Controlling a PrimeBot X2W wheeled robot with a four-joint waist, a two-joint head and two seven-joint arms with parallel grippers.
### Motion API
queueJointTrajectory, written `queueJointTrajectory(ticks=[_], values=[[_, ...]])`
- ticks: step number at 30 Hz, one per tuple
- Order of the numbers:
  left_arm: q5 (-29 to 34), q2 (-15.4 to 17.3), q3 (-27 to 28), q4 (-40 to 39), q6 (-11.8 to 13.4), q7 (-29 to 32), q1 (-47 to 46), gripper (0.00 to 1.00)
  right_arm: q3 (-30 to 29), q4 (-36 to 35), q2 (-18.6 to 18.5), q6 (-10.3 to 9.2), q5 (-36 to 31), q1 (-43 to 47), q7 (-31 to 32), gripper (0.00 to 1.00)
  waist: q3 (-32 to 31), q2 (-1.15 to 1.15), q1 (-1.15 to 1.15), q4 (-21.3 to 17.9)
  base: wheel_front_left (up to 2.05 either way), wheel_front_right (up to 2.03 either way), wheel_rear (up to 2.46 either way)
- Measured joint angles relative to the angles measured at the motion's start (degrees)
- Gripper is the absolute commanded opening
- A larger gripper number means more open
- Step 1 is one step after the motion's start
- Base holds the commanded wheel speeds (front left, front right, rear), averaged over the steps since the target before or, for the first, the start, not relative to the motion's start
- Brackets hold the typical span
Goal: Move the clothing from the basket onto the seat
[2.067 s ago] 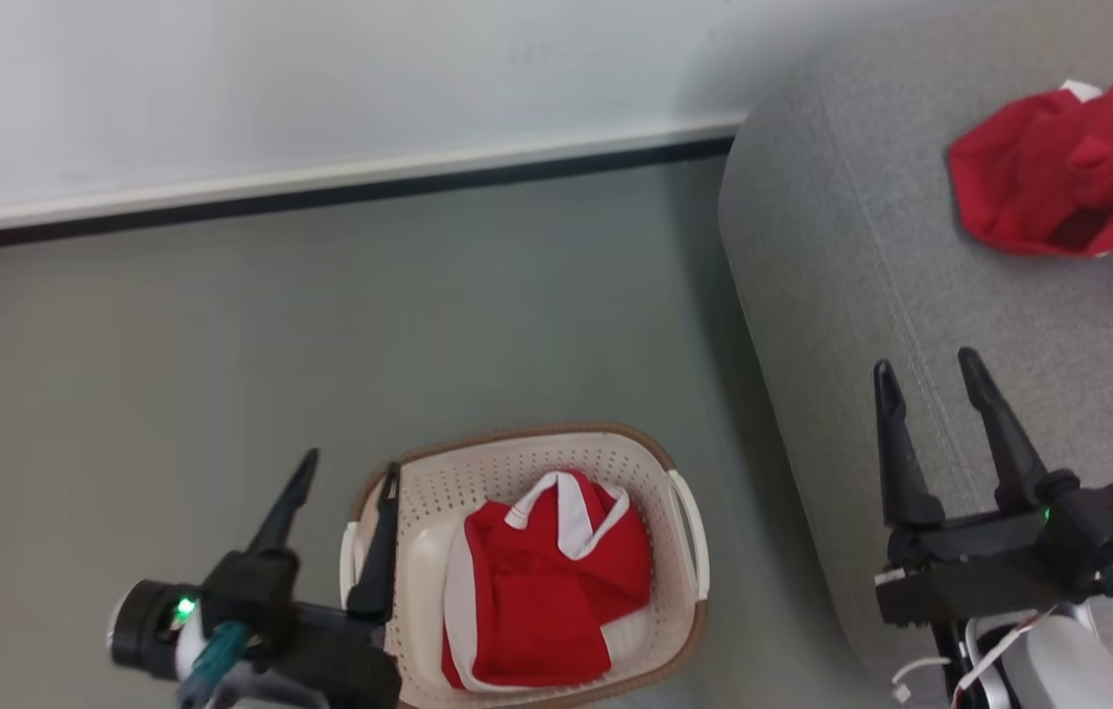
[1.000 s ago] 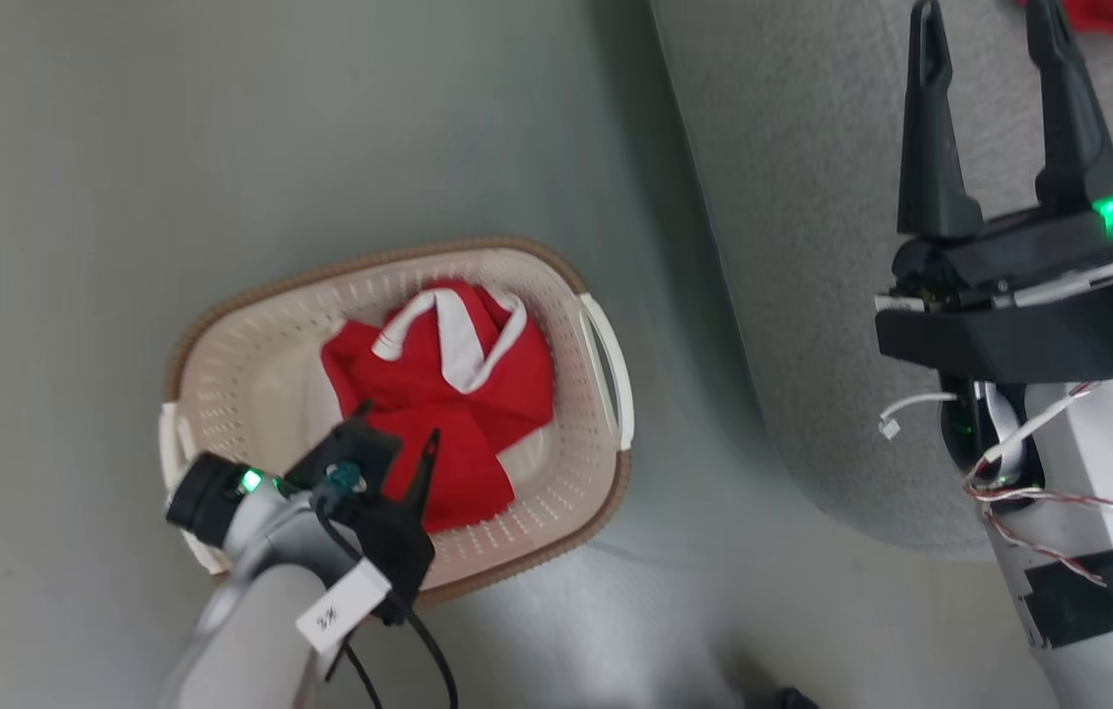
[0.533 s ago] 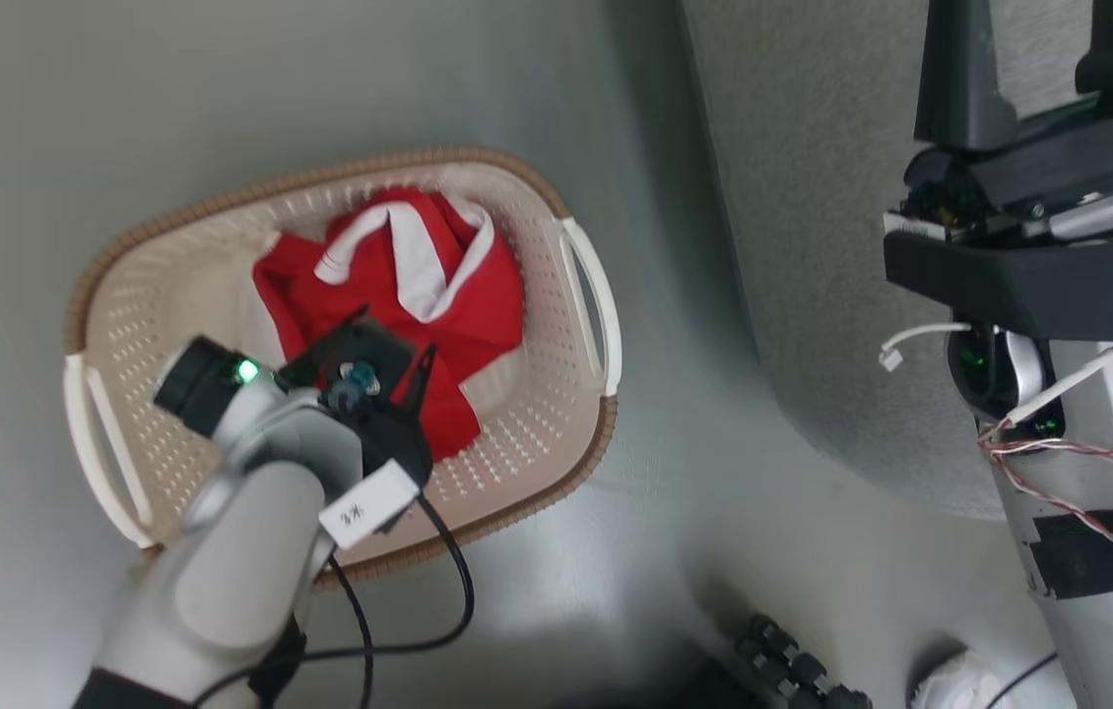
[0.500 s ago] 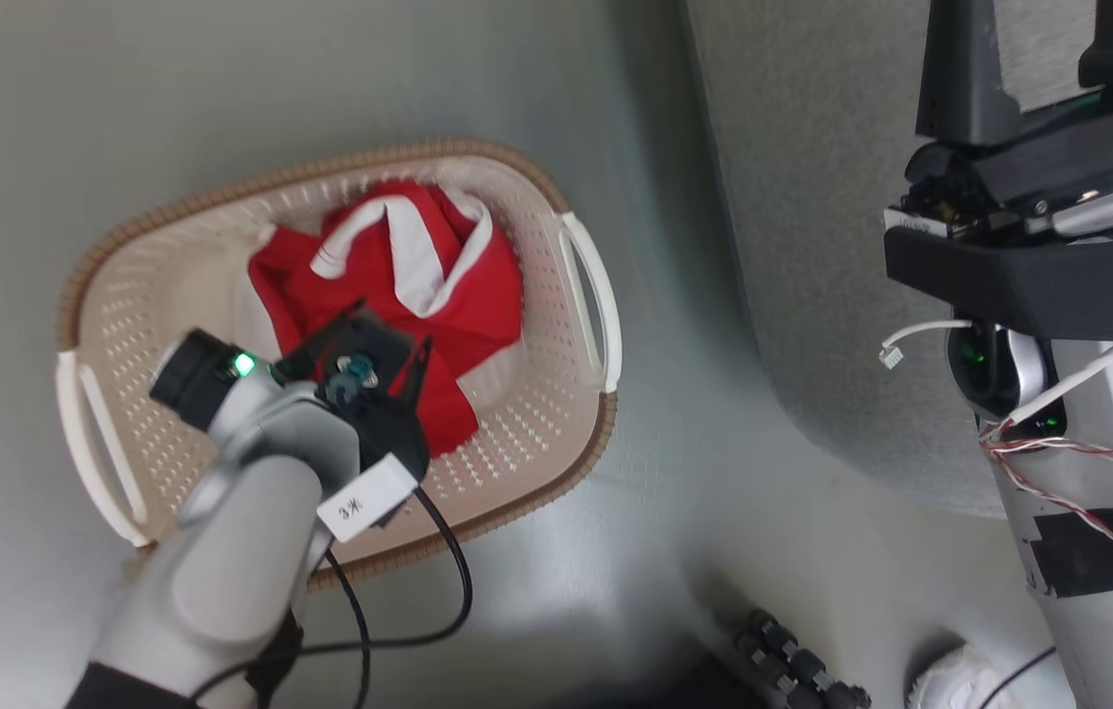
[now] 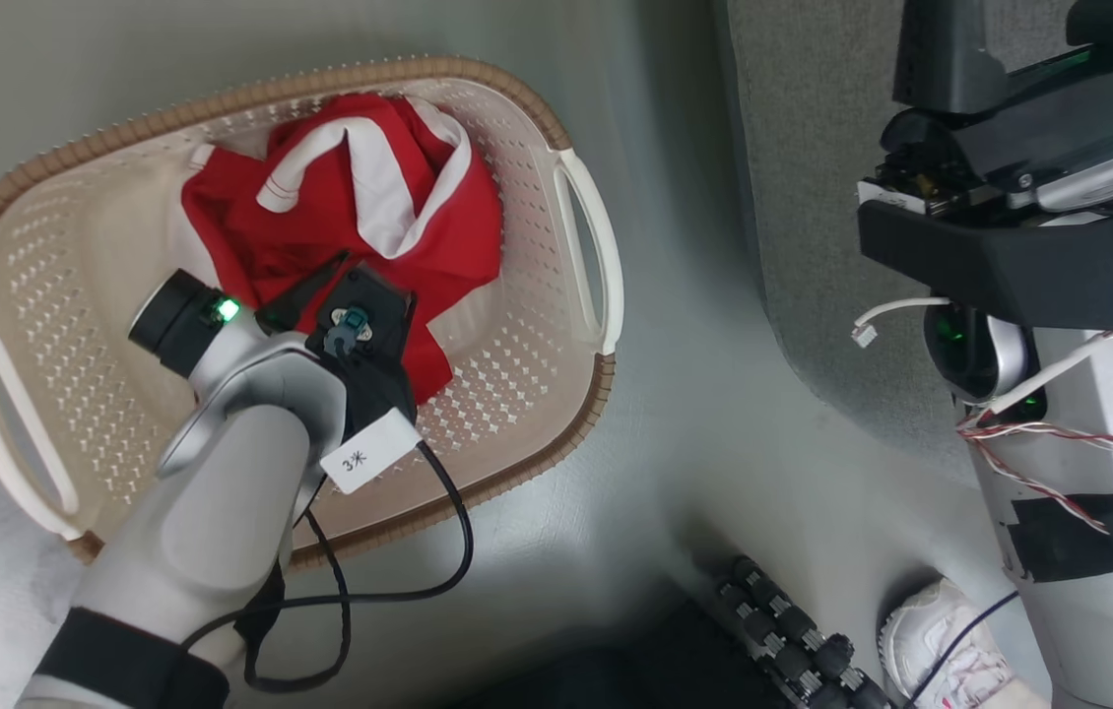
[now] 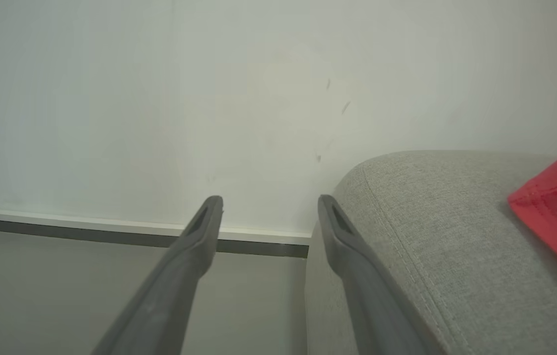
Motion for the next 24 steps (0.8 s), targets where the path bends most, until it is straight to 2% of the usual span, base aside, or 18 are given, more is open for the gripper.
queueJointTrajectory(ticks=[21,22,23,24], values=[[2.0,-1.7,-2.6,6.9,-0.5,-3.2,-6.9,1.0,2.0,1.3,1.9,0.26,-0.5,0.0,0.0,1.0,1.4,-0.02,-0.01,-1.8,0.0,0.0,0.0],[2.0,-1.7,-2.7,7.4,-0.5,-3.2,-7.0,0.87,2.1,1.3,1.9,0.26,-0.5,0.1,0.0,1.0,1.4,-0.01,-0.01,-1.8,0.0,0.0,0.0],[2.1,-1.6,-2.7,8.0,-0.5,-3.2,-7.1,0.4,2.3,1.5,2.0,0.26,-0.5,0.1,0.0,1.0,1.4,-0.01,-0.01,-1.9,0.0,0.0,0.0],[2.4,-1.6,-2.7,8.7,-0.5,-3.3,-7.1,0.07,2.4,1.6,2.1,0.27,-0.5,0.2,0.0,1.0,1.3,-0.01,0.0,-2.0,0.0,0.0,0.0]])
